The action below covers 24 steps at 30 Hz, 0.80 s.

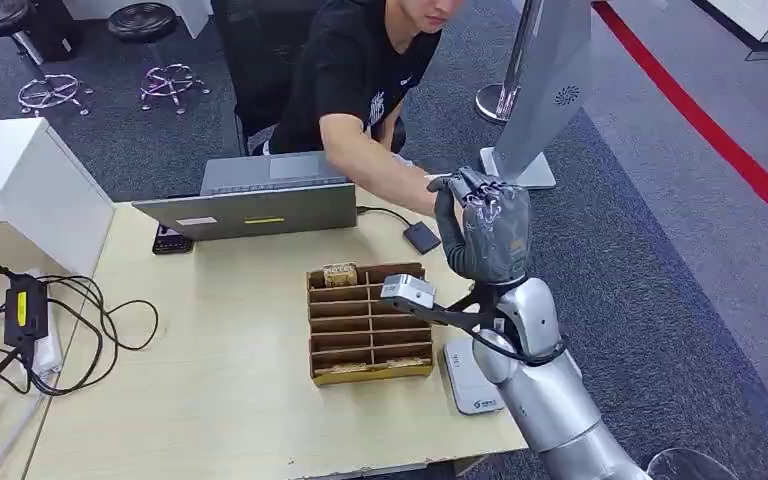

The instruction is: Pass the card to the sensor for recognition and then transmit it.

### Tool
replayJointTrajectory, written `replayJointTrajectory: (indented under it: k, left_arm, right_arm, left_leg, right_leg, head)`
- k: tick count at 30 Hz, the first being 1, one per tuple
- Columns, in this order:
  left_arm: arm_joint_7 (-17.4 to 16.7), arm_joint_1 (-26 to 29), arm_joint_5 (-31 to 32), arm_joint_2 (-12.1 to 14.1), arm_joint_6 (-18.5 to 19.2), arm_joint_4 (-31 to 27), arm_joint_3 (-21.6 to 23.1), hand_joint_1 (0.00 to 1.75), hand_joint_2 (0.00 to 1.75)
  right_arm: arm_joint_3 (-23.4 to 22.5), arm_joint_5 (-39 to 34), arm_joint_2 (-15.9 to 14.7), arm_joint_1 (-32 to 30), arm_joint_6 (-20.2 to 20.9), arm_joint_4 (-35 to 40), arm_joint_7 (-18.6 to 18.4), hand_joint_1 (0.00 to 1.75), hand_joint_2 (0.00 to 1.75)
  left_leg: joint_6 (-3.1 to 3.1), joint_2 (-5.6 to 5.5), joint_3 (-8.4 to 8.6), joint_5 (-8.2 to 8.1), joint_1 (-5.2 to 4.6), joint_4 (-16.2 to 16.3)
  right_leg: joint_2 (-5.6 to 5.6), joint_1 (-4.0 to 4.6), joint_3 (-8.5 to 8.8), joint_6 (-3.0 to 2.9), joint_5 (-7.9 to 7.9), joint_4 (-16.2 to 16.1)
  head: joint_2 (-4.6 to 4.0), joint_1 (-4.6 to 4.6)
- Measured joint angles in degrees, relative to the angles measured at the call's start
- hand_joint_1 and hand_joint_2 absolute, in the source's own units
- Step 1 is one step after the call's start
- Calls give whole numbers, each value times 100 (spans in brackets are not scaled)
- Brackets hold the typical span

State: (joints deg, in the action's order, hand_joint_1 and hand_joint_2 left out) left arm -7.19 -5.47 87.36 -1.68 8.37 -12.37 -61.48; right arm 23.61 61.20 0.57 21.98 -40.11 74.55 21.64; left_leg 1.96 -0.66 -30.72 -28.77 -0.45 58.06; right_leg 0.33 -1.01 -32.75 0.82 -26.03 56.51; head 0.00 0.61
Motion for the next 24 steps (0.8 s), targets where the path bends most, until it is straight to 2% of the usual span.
replayJointTrajectory:
  k: [1,2,13,24]
  left_arm:
    - [0,0,-2,0,0,0,2,0,175]
    - [0,0,-2,0,0,0,0,0,175]
    - [0,2,-57,0,-11,0,0,0,175]
    - [-2,13,-151,7,-20,0,-31,0,175]
  right_arm:
    - [-2,-2,-2,0,0,0,4,7,175]
    - [0,-4,-2,0,0,-4,7,0,175]
    - [-81,-267,-15,-245,-2,88,361,0,175]
    - [-533,-804,-157,-791,-2,448,549,0,175]
  left_leg:
    - [0,0,0,0,0,0]
    - [0,0,0,0,0,0]
    - [0,0,0,0,0,0]
    - [0,0,-1,-1,-1,0]
  right_leg:
    - [0,0,0,0,0,0]
    - [0,0,0,0,0,0]
    - [0,0,-1,0,0,-1]
    - [0,0,-1,1,0,-2]
  head:
    - [0,0]
    - [0,0]
    - [0,0]
    - [0,0]
